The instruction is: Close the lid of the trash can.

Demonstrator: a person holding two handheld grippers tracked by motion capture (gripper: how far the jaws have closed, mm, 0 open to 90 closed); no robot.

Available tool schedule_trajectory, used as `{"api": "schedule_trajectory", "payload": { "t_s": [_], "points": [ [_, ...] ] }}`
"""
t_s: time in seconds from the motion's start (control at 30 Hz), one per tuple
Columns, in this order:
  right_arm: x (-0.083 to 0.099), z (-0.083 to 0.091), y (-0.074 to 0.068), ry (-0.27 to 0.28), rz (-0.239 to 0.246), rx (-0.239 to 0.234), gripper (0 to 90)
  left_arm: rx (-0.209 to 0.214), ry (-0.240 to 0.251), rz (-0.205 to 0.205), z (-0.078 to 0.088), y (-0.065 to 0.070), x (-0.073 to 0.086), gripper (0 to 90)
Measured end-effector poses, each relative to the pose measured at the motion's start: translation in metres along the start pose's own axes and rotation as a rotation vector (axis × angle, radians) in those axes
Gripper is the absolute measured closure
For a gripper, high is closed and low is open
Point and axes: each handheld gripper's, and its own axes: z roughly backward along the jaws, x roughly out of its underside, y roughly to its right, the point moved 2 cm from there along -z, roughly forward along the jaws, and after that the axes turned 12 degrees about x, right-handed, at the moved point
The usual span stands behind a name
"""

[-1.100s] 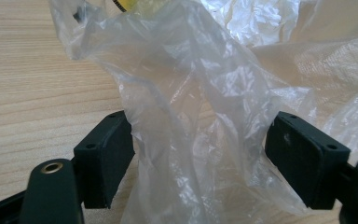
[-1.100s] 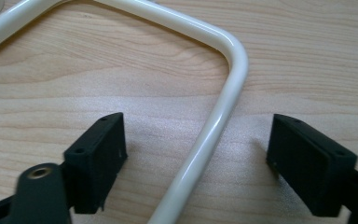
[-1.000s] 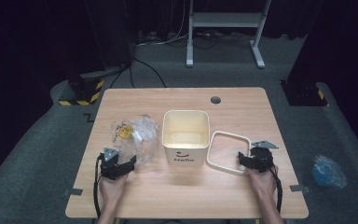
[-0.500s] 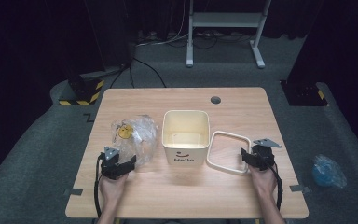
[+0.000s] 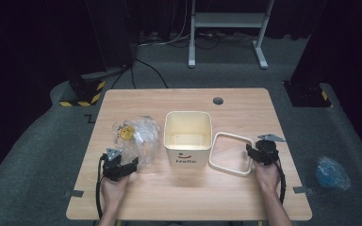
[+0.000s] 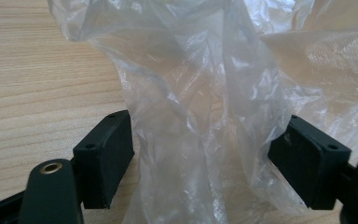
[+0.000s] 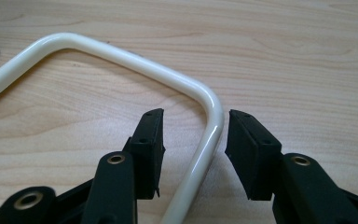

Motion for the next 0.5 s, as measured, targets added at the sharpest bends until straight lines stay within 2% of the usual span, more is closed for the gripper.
{"api": "schedule_trajectory", "payload": {
  "t_s": [0.17,0.3,0.5],
  "points": [
    [-0.009,-0.001,0.000,0.023,0.002,0.003,59.0,-0.001,-0.002,-0.001,0.000,0.000,0.000,23.4],
    [-0.014,-0.006,0.000,-0.002,-0.003,-0.001,59.2,-0.003,-0.004,-0.004,0.000,0.000,0.000,23.4],
    [-0.018,-0.012,0.000,-0.002,0.000,0.008,59.8,-0.003,-0.005,-0.004,0.000,0.000,0.000,23.3]
  ]
}}
